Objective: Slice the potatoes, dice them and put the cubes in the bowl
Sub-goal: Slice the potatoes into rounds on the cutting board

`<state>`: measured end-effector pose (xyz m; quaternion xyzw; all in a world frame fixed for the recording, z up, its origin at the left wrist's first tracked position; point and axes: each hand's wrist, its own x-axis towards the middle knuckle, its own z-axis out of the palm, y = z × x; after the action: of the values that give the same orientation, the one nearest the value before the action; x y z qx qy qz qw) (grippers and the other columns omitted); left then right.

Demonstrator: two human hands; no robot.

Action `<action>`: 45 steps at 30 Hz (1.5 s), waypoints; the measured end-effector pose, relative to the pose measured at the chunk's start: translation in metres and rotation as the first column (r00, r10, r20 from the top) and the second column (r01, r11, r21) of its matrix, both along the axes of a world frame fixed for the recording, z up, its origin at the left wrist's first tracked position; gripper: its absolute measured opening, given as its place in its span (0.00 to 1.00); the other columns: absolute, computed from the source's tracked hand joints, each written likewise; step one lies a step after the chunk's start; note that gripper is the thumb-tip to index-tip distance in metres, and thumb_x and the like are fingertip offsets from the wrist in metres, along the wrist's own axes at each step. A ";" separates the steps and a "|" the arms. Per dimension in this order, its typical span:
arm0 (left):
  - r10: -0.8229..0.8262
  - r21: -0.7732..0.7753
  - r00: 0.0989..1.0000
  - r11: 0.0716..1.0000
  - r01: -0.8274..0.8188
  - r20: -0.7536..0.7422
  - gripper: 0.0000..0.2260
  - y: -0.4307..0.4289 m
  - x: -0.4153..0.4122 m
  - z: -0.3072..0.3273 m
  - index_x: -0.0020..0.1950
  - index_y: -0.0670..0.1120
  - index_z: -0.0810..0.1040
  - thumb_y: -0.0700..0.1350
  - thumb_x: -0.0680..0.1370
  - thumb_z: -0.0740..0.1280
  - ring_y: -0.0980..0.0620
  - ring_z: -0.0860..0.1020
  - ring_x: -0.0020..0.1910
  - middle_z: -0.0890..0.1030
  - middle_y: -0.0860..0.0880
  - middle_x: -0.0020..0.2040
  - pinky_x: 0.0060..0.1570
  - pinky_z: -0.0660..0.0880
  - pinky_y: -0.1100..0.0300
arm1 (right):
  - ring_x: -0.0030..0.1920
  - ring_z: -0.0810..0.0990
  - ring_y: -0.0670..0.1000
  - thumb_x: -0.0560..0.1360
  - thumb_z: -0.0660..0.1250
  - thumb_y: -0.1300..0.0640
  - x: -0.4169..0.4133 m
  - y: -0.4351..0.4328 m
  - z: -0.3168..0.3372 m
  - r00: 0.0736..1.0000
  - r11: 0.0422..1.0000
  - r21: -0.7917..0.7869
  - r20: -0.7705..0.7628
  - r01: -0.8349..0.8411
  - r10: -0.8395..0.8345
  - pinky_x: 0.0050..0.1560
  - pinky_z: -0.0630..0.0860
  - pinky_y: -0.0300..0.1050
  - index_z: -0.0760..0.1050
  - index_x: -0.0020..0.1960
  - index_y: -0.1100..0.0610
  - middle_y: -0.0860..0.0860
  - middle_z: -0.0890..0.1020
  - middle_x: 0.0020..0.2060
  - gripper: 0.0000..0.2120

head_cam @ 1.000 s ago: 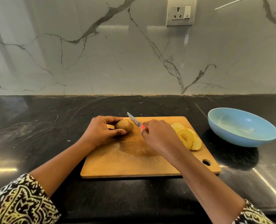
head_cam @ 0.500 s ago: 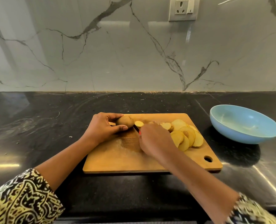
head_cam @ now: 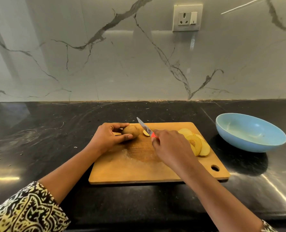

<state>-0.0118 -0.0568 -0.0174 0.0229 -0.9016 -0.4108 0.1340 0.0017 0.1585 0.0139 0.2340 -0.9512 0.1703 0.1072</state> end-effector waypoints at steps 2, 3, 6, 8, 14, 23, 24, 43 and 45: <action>0.001 -0.003 1.000 1.000 -0.001 0.004 0.23 0.000 -0.001 0.000 0.63 0.52 0.78 0.51 0.68 0.75 0.60 0.76 0.51 0.81 0.51 0.57 0.50 0.70 0.69 | 0.41 0.72 0.48 0.82 0.56 0.50 -0.001 -0.003 -0.001 1.000 1.000 0.006 -0.006 -0.023 0.023 0.35 0.66 0.41 0.73 0.66 0.52 0.50 0.80 0.47 0.16; 0.002 -0.006 1.000 1.000 -0.002 0.002 0.23 0.000 -0.001 0.000 0.63 0.52 0.78 0.51 0.68 0.75 0.59 0.76 0.51 0.81 0.51 0.57 0.49 0.70 0.69 | 0.42 0.72 0.48 0.82 0.56 0.50 -0.002 -0.004 -0.001 1.000 1.000 0.009 -0.009 -0.027 0.027 0.37 0.67 0.41 0.74 0.66 0.52 0.50 0.81 0.49 0.16; 0.002 -0.002 1.000 1.000 -0.003 -0.014 0.24 0.000 -0.001 0.000 0.62 0.51 0.79 0.50 0.67 0.76 0.59 0.77 0.51 0.82 0.52 0.56 0.47 0.71 0.71 | 0.43 0.74 0.48 0.82 0.56 0.50 -0.004 -0.009 -0.002 1.000 0.999 0.031 0.009 -0.021 0.021 0.37 0.69 0.41 0.74 0.65 0.53 0.49 0.80 0.46 0.16; 0.001 -0.004 1.000 1.000 -0.001 -0.018 0.24 0.000 -0.001 0.000 0.62 0.51 0.79 0.51 0.67 0.76 0.59 0.77 0.52 0.82 0.52 0.55 0.47 0.70 0.71 | 0.42 0.75 0.48 0.82 0.57 0.51 -0.006 -0.011 -0.001 0.999 0.998 0.065 0.029 -0.021 0.019 0.37 0.70 0.41 0.76 0.62 0.54 0.49 0.76 0.42 0.14; -0.001 -0.034 1.000 0.999 0.000 -0.029 0.24 0.002 -0.001 0.000 0.62 0.51 0.79 0.49 0.67 0.76 0.61 0.74 0.54 0.81 0.53 0.56 0.53 0.68 0.69 | 0.43 0.74 0.51 0.81 0.59 0.55 -0.021 -0.030 0.008 0.996 0.986 0.163 0.081 -0.034 0.021 0.40 0.68 0.44 0.75 0.59 0.57 0.52 0.78 0.45 0.11; 0.020 0.002 0.999 1.000 -0.020 -0.028 0.23 0.000 -0.002 -0.003 0.63 0.52 0.79 0.50 0.68 0.76 0.59 0.76 0.55 0.81 0.53 0.56 0.48 0.70 0.72 | 0.47 0.76 0.49 0.81 0.59 0.53 0.007 -0.009 -0.014 0.995 0.972 0.233 0.100 -0.035 0.012 0.44 0.72 0.42 0.75 0.58 0.55 0.51 0.78 0.47 0.10; 0.016 0.013 1.000 1.000 -0.016 -0.021 0.23 0.000 -0.002 -0.003 0.63 0.52 0.79 0.50 0.68 0.76 0.58 0.77 0.55 0.81 0.53 0.57 0.49 0.71 0.70 | 0.45 0.75 0.48 0.81 0.59 0.53 0.009 -0.005 -0.014 0.995 0.977 0.213 0.103 -0.025 0.003 0.43 0.72 0.42 0.75 0.58 0.54 0.49 0.76 0.44 0.10; -0.045 -0.056 0.998 0.998 0.042 -0.050 0.25 0.000 -0.001 -0.003 0.65 0.54 0.75 0.51 0.69 0.75 0.60 0.73 0.58 0.79 0.53 0.61 0.58 0.69 0.63 | 0.46 0.71 0.47 0.82 0.55 0.50 -0.012 0.008 -0.021 0.969 0.988 0.049 -0.208 0.144 -0.131 0.44 0.72 0.42 0.57 0.76 0.48 0.49 0.74 0.52 0.23; -0.057 -0.123 0.992 0.991 0.044 -0.111 0.26 0.000 0.000 -0.004 0.66 0.53 0.75 0.52 0.69 0.75 0.60 0.72 0.60 0.78 0.54 0.62 0.59 0.70 0.64 | 0.47 0.72 0.47 0.82 0.56 0.50 -0.013 0.009 -0.023 0.969 0.988 0.039 -0.207 0.148 -0.137 0.45 0.73 0.42 0.57 0.76 0.47 0.49 0.74 0.52 0.23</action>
<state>-0.0121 -0.0563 -0.0217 -0.0316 -0.9158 -0.3597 0.1760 -0.0113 0.1679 -0.0094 0.1840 -0.9538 0.1117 0.2096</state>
